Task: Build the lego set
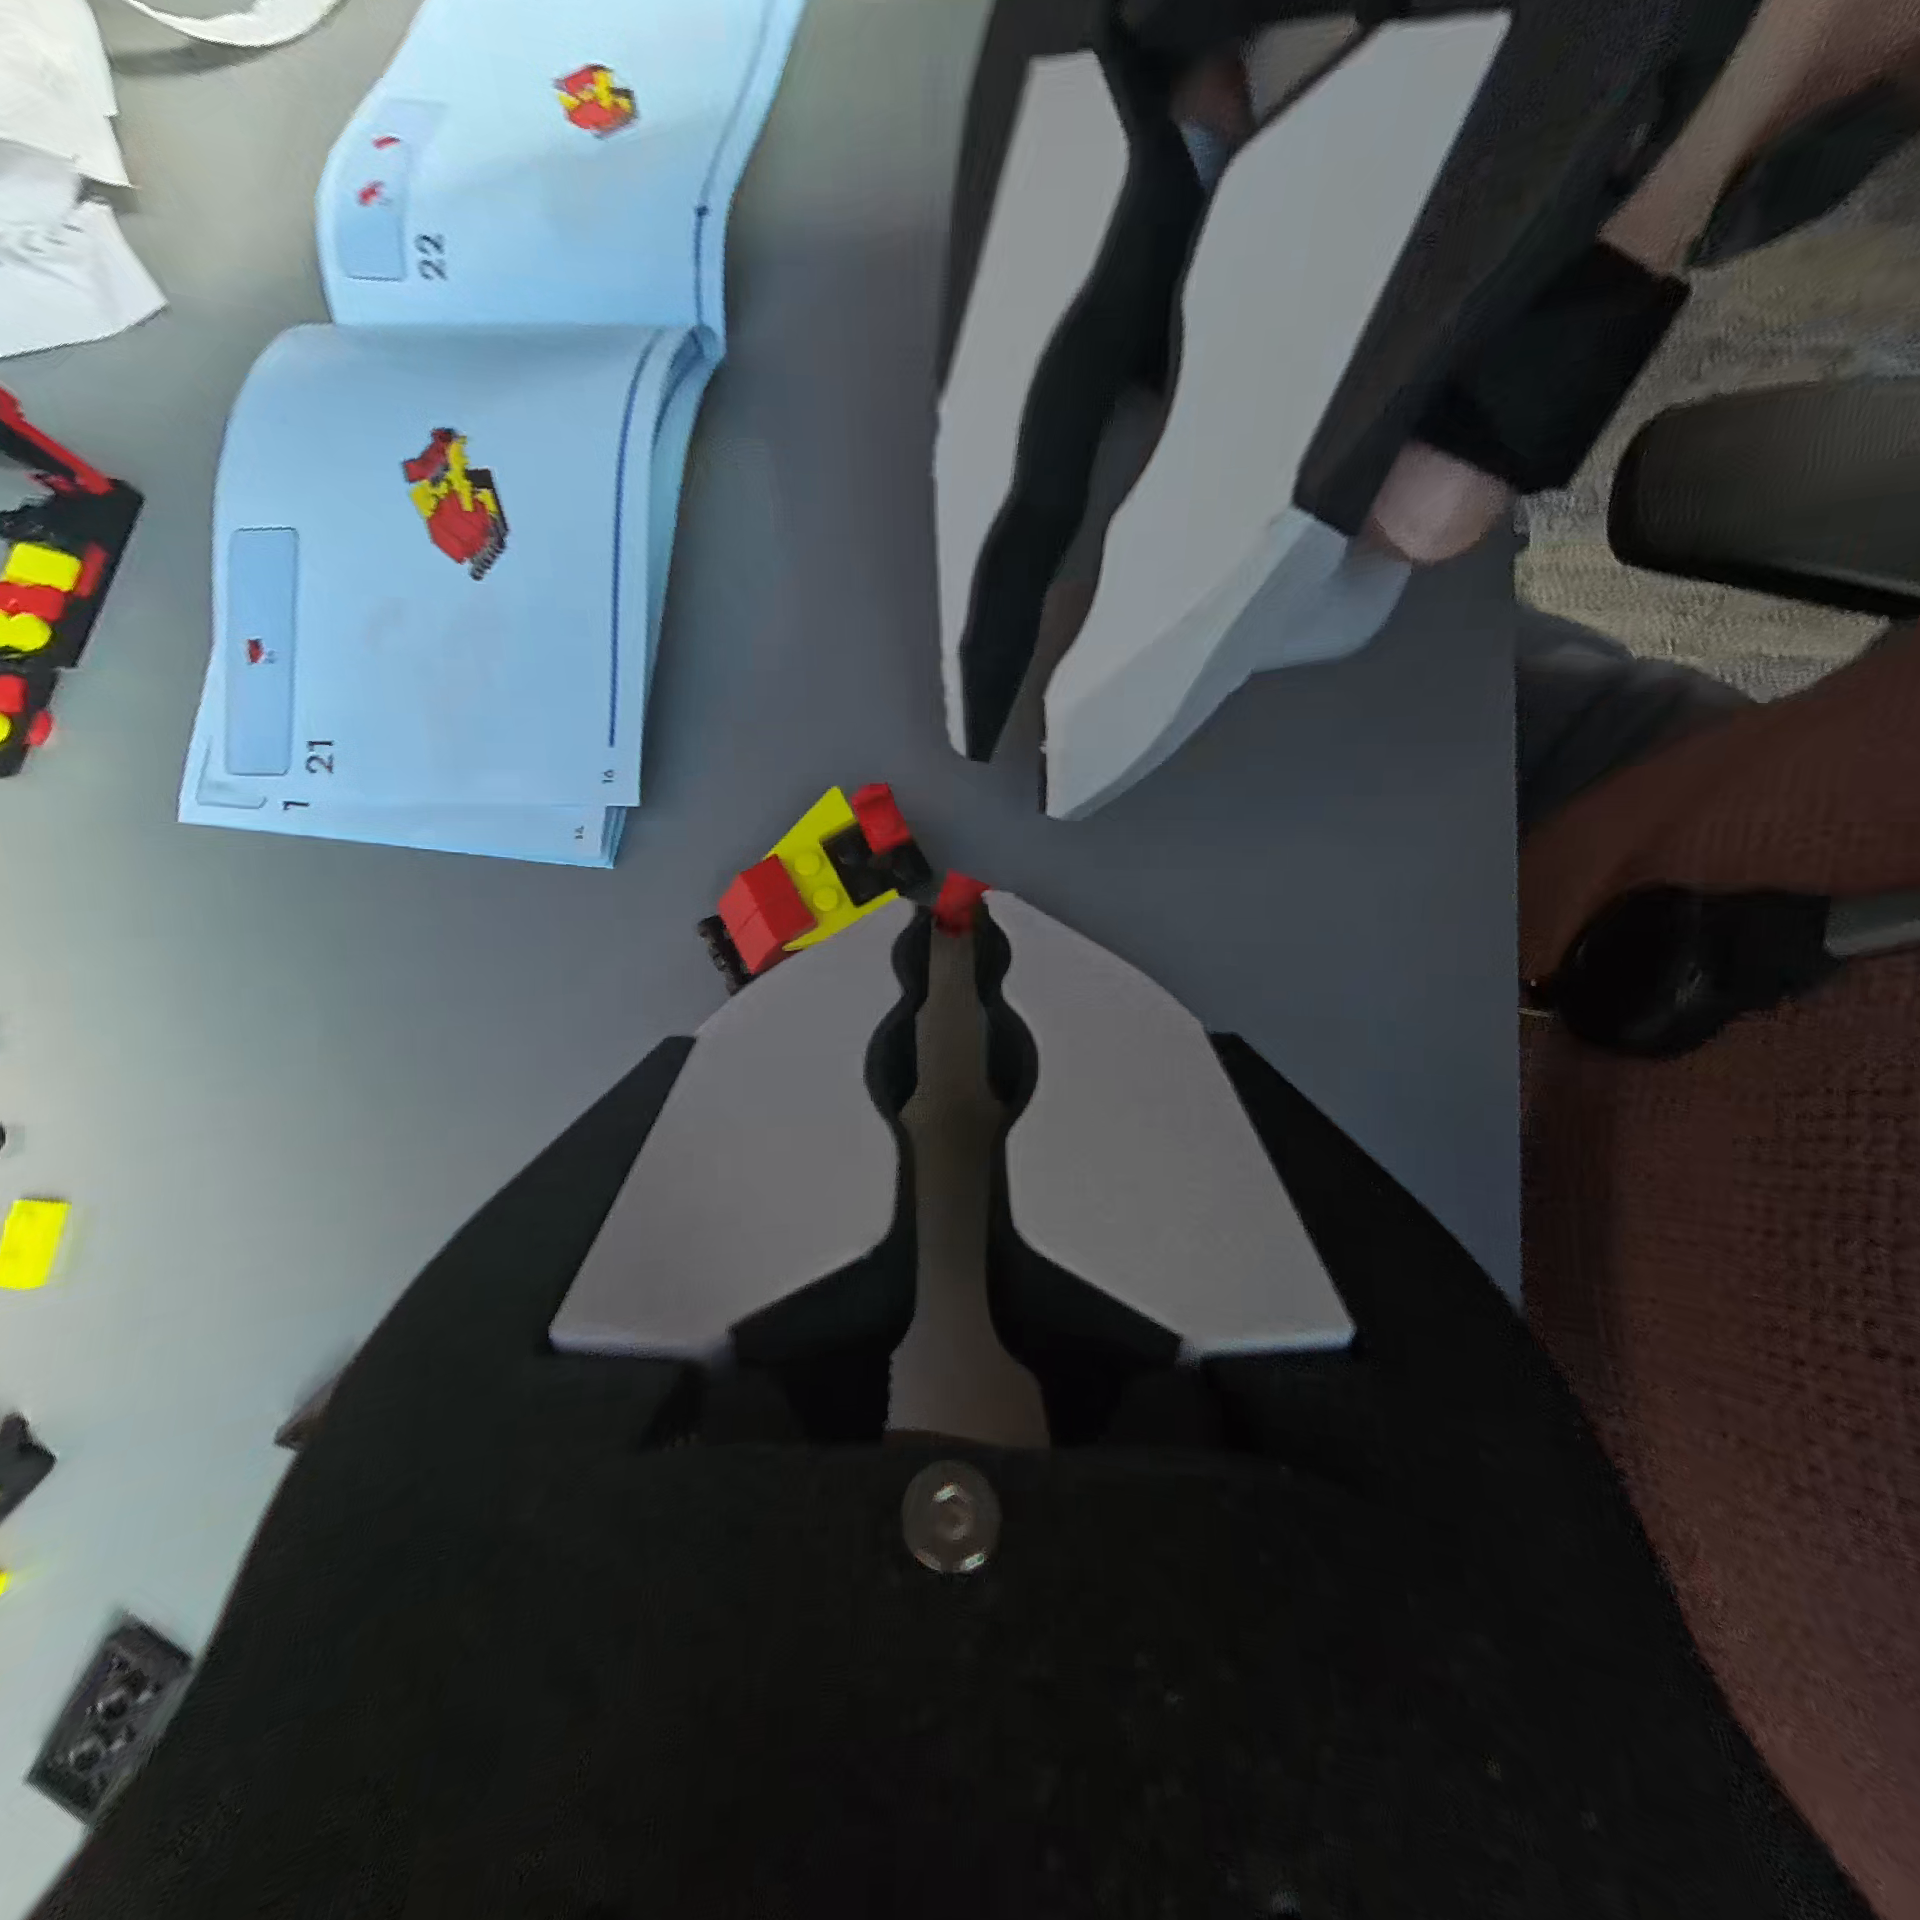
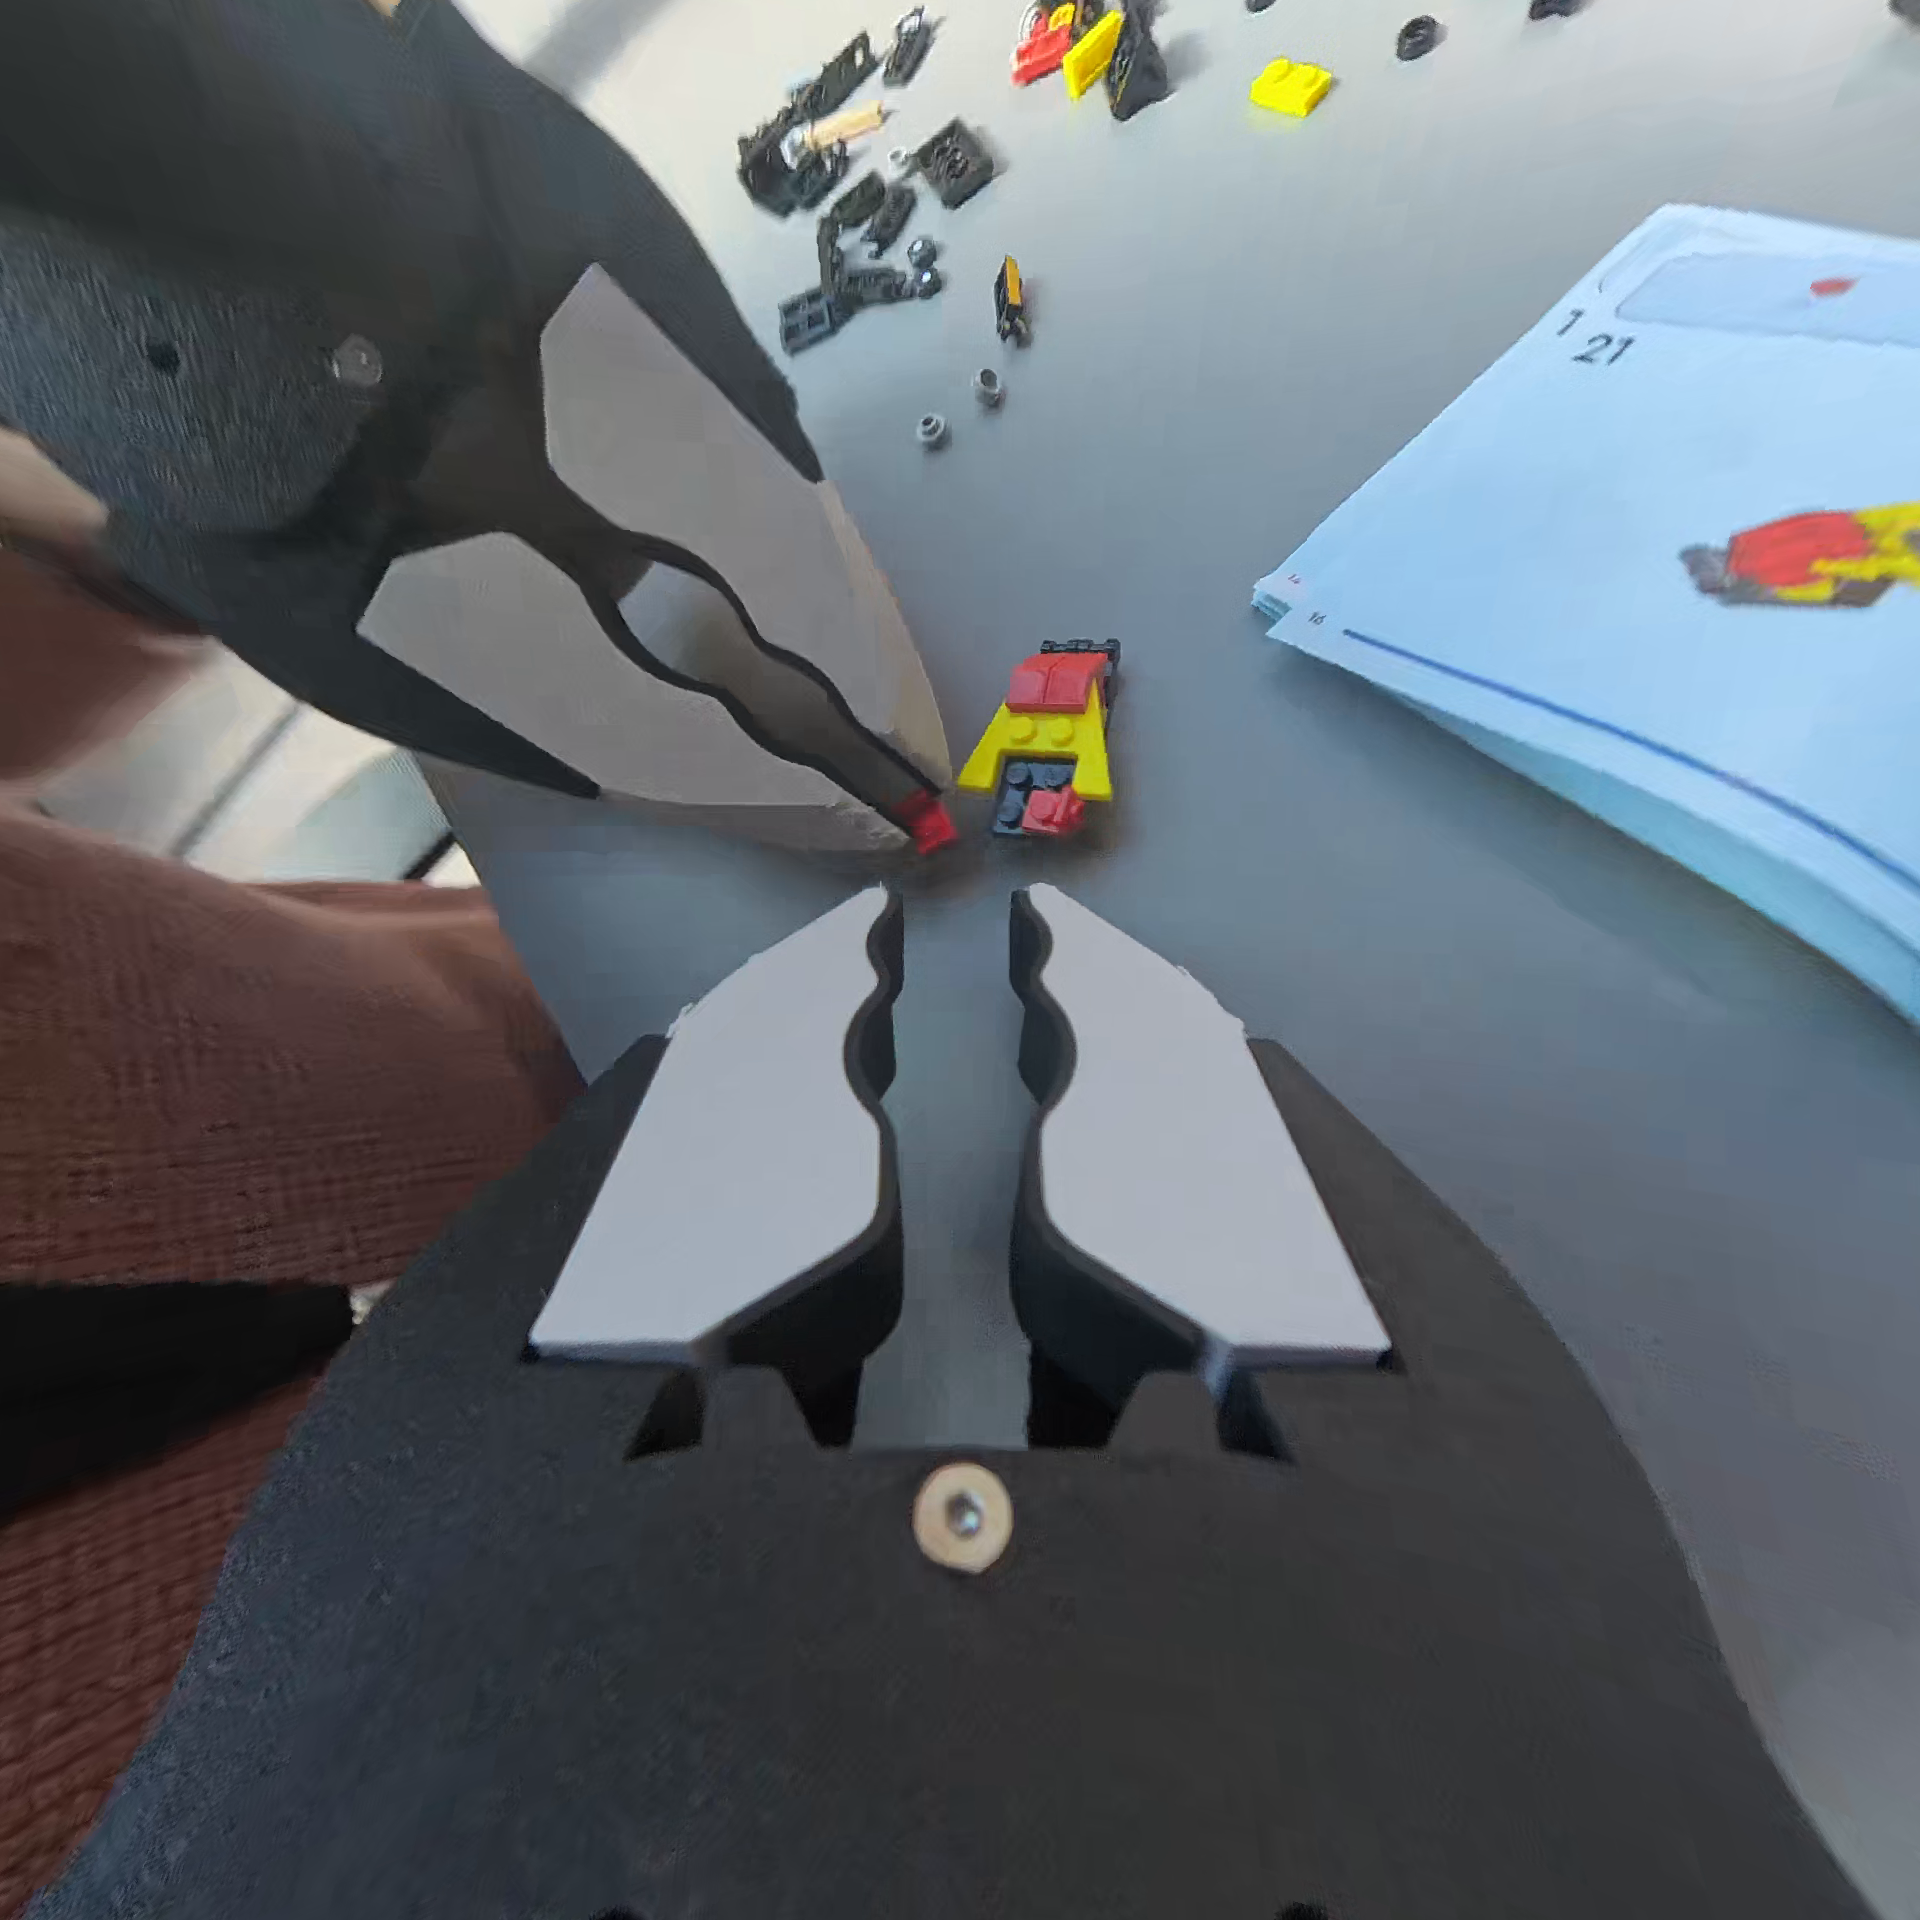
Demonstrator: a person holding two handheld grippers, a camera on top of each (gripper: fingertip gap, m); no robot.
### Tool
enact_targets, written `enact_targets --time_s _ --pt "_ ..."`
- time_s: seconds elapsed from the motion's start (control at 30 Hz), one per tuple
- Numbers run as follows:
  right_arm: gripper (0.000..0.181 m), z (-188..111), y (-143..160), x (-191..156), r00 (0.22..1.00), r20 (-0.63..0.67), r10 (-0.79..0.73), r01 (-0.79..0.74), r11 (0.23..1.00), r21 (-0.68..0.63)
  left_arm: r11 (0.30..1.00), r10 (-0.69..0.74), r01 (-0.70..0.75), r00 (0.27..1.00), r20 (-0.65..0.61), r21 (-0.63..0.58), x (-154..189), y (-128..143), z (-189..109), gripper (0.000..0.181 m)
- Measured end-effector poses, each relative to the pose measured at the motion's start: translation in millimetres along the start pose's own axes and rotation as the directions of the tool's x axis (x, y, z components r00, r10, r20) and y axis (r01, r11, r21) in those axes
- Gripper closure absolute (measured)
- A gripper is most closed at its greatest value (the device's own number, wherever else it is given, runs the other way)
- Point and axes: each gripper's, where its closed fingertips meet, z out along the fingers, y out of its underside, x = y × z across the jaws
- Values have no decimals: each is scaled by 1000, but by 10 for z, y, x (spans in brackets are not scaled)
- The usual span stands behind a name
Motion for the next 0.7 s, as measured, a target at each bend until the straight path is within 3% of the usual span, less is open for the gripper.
enact_targets --time_s 0.03,0.17,0.23,0.3,0.43,0.57,0.7 --pt "166 -22 -16 -53 994 34 106 -108 993 42 997 -66 63 996 56 46 -28 -66 -45 173" --pt "172 -152 -142 -97 892 169 420 -448 872 195 978 -188 160 954 235 133 -83 -125 -87 174" --pt "170 -140 -136 -60 845 208 493 -531 820 214 975 -212 184 939 270 128 -85 -63 -30 174" --pt "167 -109 -125 8 840 203 504 -541 810 227 969 -236 204 930 282 139 -94 -49 6 174" --pt "166 -23 -90 102 935 56 350 -354 923 152 954 -289 253 919 268 160 -108 -48 14 173" --pt "169 47 -127 -6 797 252 549 -593 791 150 951 -295 250 909 295 181 -158 -81 -72 174" --pt "169 32 -74 98 804 184 566 -594 783 187 954 -278 220 905 322 205 -320 -30 -202 174"
